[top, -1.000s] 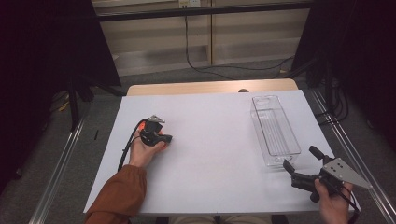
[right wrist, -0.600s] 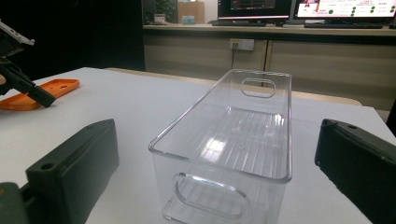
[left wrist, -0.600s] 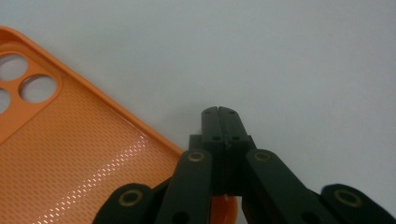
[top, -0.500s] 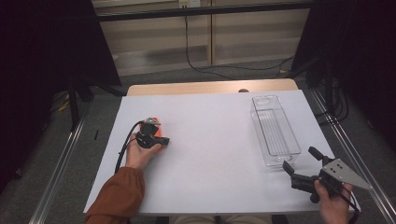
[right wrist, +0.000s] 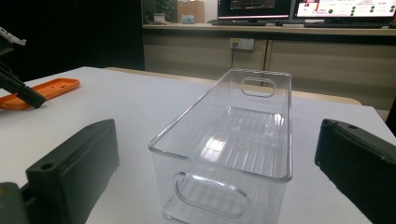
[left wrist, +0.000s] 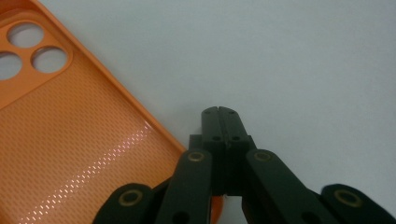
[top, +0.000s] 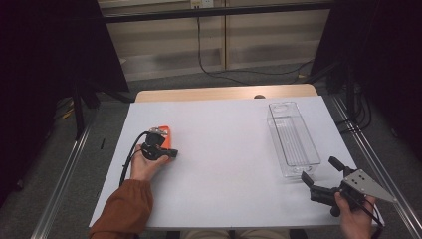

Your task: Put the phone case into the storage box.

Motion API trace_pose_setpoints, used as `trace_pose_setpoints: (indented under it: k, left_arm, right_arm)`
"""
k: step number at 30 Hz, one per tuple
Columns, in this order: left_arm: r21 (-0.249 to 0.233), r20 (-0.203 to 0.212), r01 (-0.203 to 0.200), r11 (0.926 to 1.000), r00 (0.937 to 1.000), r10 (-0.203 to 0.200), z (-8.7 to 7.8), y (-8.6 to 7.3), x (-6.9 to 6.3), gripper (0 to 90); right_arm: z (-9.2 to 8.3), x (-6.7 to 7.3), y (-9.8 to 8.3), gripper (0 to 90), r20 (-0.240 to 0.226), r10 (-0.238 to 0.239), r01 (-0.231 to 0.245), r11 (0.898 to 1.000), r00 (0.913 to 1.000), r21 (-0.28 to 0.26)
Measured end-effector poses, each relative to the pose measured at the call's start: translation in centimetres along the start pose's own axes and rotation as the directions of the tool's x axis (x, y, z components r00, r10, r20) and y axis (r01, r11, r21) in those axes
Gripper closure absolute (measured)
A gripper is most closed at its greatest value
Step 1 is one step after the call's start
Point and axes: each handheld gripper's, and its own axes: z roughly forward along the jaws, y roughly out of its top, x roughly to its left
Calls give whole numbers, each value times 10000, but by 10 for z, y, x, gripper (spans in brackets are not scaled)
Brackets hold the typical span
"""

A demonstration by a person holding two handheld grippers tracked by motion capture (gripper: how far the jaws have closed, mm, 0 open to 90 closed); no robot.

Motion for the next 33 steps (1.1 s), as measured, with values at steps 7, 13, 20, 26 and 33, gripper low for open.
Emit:
trace_pose_setpoints:
  k: [7, 13, 20, 26, 33]
  left_arm:
    - [-28, 94, 229, 9997, 9997, -229, -2, -3, 0, 900]
    - [46, 221, 203, 9998, 9995, -204, -9, -11, 0, 900]
    - [2, 286, 284, 9996, 9992, -284, -13, -15, 2, 900]
    - [-14, 246, 398, 9992, 9989, -398, -18, -20, 7, 900]
    - [85, 166, 383, 9992, 9991, -385, -22, -23, 8, 900]
  right_arm:
    - [-1, 0, 0, 0, -22, -39, 39, 10000, 10000, -16]
    - [0, 0, 0, 0, -27, -9, 9, 10000, 10000, 7]
    - [-1, 1, 0, 0, -29, -26, 26, 10000, 10000, 10]
    - [-1, 1, 0, 0, -68, -52, 52, 10000, 10000, -18]
    - [-1, 1, 0, 0, -92, -58, 58, 10000, 9999, -10]
